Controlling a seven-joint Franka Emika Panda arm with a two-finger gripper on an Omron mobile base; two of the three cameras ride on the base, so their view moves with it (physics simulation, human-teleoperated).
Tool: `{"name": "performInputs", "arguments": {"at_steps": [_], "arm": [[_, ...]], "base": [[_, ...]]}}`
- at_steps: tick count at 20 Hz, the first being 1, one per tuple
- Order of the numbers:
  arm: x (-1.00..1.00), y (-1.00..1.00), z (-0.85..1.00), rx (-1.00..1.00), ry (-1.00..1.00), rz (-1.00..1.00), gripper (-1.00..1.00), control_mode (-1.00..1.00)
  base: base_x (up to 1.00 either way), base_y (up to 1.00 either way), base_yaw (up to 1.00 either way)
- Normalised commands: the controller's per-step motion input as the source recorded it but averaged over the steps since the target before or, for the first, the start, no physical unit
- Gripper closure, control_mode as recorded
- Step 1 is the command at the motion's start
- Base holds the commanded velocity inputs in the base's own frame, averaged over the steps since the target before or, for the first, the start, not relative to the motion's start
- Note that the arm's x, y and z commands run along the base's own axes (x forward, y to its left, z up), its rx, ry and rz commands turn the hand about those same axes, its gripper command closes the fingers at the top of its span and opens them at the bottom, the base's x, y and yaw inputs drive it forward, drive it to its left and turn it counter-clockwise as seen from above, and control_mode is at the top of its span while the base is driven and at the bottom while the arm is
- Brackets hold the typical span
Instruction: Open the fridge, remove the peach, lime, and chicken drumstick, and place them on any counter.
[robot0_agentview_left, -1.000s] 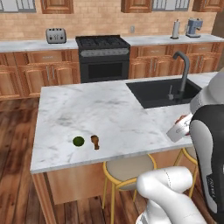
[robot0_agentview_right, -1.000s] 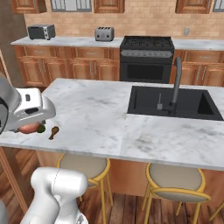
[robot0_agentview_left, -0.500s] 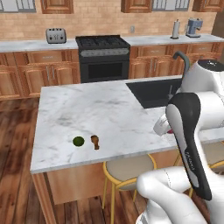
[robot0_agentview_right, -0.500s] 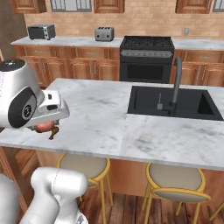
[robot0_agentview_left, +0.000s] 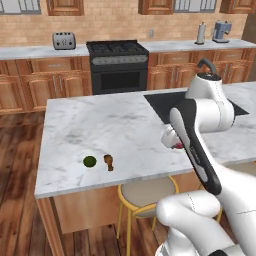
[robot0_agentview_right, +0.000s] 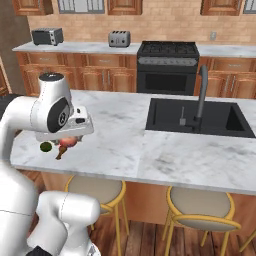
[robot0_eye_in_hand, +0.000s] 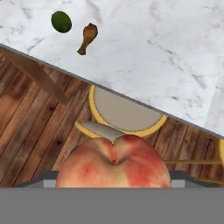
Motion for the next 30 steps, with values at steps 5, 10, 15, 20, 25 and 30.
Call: {"name": "performInputs", "arguments": {"at_steps": [5, 10, 15, 20, 25, 30], "arm": [[0.68, 0.03, -0.76, 0.0, 0.04, 0.0, 1.0, -1.0], [0.63, 0.16, -0.73, 0.0, 0.0, 0.0, 1.0, -1.0], [0.62, 0.14, -0.6, 0.0, 0.0, 0.0, 1.0, -1.0], [0.68, 0.05, -0.5, 0.0, 0.0, 0.0, 1.0, -1.0], [0.74, 0.01, -0.38, 0.0, 0.0, 0.0, 1.0, -1.0], [0.71, 0.0, -0.3, 0.0, 0.0, 0.0, 1.0, -1.0]], "base": [[0.0, 0.0, 0.0], [0.0, 0.0, 0.0], [0.0, 0.0, 0.0], [0.0, 0.0, 0.0], [0.0, 0.0, 0.0], [0.0, 0.0, 0.0]]}}
